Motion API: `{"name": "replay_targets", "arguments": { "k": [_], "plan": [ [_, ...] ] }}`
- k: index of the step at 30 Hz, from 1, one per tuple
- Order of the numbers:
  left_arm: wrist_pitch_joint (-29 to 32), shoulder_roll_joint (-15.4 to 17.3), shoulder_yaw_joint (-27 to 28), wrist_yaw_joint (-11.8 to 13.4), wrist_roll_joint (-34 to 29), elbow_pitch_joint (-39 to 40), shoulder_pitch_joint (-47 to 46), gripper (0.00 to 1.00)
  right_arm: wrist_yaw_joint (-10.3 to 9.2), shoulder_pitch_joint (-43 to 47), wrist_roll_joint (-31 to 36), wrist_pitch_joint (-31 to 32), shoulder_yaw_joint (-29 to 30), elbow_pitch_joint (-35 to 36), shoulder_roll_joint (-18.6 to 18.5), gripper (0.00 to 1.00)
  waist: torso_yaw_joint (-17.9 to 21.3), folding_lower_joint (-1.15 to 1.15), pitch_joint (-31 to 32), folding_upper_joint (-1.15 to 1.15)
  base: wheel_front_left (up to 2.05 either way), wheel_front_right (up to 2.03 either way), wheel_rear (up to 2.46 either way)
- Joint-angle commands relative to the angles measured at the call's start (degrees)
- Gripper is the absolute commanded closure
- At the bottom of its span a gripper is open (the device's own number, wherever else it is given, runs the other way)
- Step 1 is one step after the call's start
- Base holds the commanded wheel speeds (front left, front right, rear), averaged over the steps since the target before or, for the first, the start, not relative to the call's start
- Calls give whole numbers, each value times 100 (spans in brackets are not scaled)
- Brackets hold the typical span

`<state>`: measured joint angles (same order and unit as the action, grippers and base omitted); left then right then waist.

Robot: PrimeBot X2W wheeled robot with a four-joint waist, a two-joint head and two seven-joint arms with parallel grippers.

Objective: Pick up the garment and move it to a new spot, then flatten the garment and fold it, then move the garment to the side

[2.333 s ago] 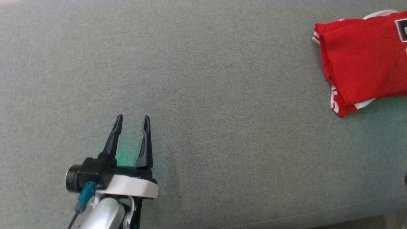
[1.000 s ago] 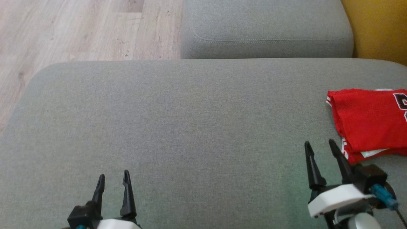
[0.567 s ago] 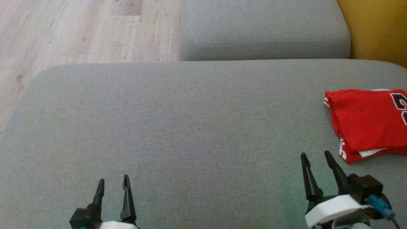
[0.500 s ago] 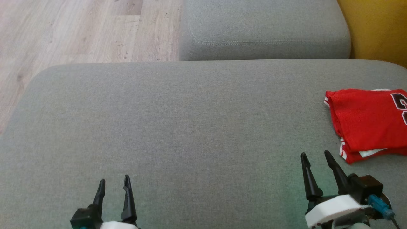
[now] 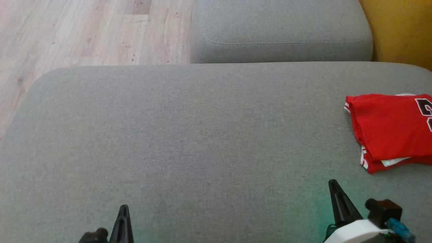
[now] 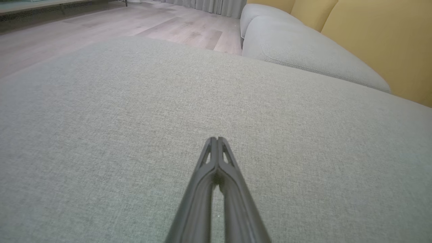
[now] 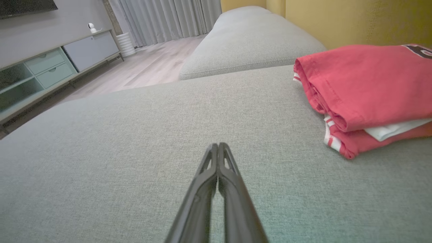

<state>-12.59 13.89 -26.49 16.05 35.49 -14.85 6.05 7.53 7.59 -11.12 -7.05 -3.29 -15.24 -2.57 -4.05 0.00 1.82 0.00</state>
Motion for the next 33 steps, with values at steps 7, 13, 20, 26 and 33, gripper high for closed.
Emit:
{"name": "replay_targets", "arguments": {
  "k": [7,13,20,26,33],
  "plan": [
    [117,-33,273,-164,399,139,-253,100,0,-269,-605,68,43,185,-43,100,25,0,-11,0,0,0,0],
    [205,-83,425,-282,686,125,-308,100,-1,-328,-1025,116,66,180,-62,100,45,0,-21,0,0,0,0],
    [294,-133,578,-400,971,113,-362,100,-1,-386,-1442,165,93,177,-78,100,65,0,-31,0,0,0,0],
    [384,-185,731,-516,1256,104,-415,100,-1,-443,-1857,217,122,175,-92,100,85,0,-41,0,0,0,0],
    [489,-246,913,-652,1587,107,-475,100,-1,-510,-2337,280,160,173,-106,100,109,0,-53,0,0,0,0]
  ]
}}
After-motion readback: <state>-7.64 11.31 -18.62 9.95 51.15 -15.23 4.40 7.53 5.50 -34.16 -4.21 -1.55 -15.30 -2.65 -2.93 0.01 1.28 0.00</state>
